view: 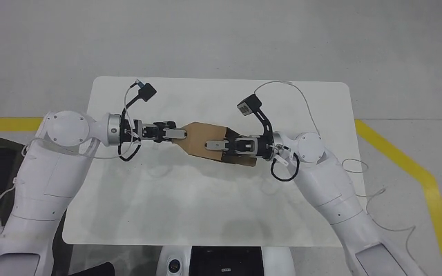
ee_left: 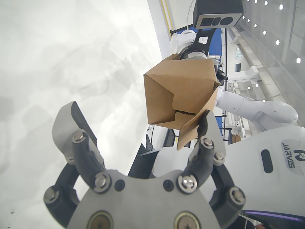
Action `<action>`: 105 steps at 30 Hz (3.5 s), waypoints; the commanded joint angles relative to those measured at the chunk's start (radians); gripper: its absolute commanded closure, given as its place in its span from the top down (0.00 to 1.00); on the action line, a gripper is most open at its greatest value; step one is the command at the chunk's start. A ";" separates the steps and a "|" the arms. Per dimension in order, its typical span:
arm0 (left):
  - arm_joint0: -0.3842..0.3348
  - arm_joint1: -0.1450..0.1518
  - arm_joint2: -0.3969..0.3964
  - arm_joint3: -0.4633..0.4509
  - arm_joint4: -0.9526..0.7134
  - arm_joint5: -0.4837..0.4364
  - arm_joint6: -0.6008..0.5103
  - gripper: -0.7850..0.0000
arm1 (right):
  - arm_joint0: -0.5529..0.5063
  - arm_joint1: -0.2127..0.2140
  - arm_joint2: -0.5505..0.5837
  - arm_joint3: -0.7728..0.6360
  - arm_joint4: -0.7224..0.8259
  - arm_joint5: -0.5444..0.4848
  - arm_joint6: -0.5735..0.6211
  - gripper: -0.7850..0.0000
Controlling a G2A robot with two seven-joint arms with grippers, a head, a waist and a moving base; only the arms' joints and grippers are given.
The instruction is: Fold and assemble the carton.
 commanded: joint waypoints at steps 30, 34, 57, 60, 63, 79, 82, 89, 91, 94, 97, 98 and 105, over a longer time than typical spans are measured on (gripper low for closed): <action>-0.008 0.003 0.007 0.038 -0.050 0.004 0.024 1.00 | -0.003 0.001 0.001 -0.020 0.029 -0.010 0.020 0.00; -0.008 0.004 0.006 0.032 -0.057 0.000 0.021 1.00 | -0.003 0.002 0.003 -0.019 0.028 -0.010 0.018 0.00; 0.013 0.004 0.033 -0.003 -0.082 -0.014 0.008 1.00 | -0.008 -0.002 0.009 -0.014 0.108 -0.031 0.052 0.00; 0.008 0.001 0.042 0.007 -0.112 -0.013 -0.003 1.00 | -0.008 -0.003 0.006 -0.016 0.112 -0.034 0.057 0.00; 0.003 0.000 0.050 0.010 -0.113 -0.019 -0.008 1.00 | -0.007 -0.004 0.003 -0.016 0.117 -0.036 0.060 0.00; -0.002 -0.014 0.085 0.028 -0.232 -0.017 -0.027 1.00 | -0.007 -0.008 0.008 -0.020 0.176 -0.060 0.085 0.00; -0.003 -0.016 0.094 0.029 -0.232 -0.017 -0.025 1.00 | -0.007 -0.009 0.010 -0.022 0.183 -0.062 0.089 0.00; -0.011 -0.022 0.111 0.028 -0.236 -0.017 -0.024 1.00 | -0.008 -0.010 0.011 -0.021 0.191 -0.064 0.095 0.00; -0.014 -0.023 0.115 0.029 -0.237 -0.017 -0.026 1.00 | -0.008 -0.011 0.012 -0.020 0.191 -0.064 0.096 0.00; -0.017 -0.025 0.119 0.028 -0.238 -0.017 -0.026 1.00 | -0.009 -0.011 0.014 -0.019 0.189 -0.064 0.097 0.00; -0.019 -0.027 0.122 0.028 -0.239 -0.017 -0.028 1.00 | -0.010 -0.011 0.016 -0.019 0.189 -0.062 0.098 0.00; -0.020 -0.027 0.122 0.028 -0.238 -0.017 -0.028 1.00 | -0.010 -0.010 0.017 -0.019 0.189 -0.061 0.098 0.00; -0.023 -0.029 0.126 0.031 -0.235 -0.017 -0.033 1.00 | -0.012 -0.011 0.019 -0.018 0.189 -0.059 0.100 0.00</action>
